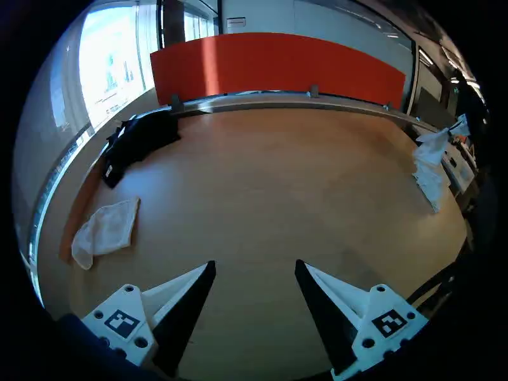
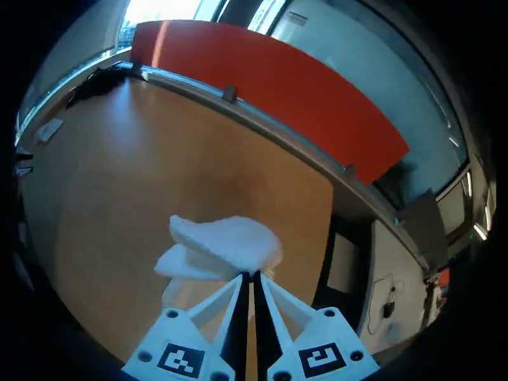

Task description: Fold towel

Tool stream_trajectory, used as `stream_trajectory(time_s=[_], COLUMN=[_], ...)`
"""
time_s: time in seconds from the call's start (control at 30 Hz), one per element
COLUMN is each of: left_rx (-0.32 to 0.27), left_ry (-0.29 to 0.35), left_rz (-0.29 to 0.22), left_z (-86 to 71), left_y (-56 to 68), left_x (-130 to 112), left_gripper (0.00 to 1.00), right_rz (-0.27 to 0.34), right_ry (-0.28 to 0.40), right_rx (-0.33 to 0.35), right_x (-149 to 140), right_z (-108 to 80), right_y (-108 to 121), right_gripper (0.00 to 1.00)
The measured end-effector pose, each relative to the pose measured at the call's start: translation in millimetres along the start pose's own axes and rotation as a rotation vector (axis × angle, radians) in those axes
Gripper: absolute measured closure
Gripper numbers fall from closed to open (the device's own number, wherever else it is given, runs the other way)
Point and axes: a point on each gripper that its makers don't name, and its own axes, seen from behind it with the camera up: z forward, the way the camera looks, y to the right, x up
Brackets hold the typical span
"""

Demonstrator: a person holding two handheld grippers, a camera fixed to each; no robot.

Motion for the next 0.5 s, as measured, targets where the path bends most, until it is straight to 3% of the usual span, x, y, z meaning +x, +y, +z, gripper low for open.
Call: stream_trajectory(time_s=[0.5], left_rx=[-0.008], left_ry=[-0.007], left_rz=[0.023], left_z=[-3.2], left_y=[4.2], left_x=[-4.8], left_gripper=[0.07], right_rz=[0.133], right_ry=[-0.099], right_rx=[-0.004], right_x=[-97.0], right_z=[14.5], right_y=[-17.9], right_gripper=[0.95])
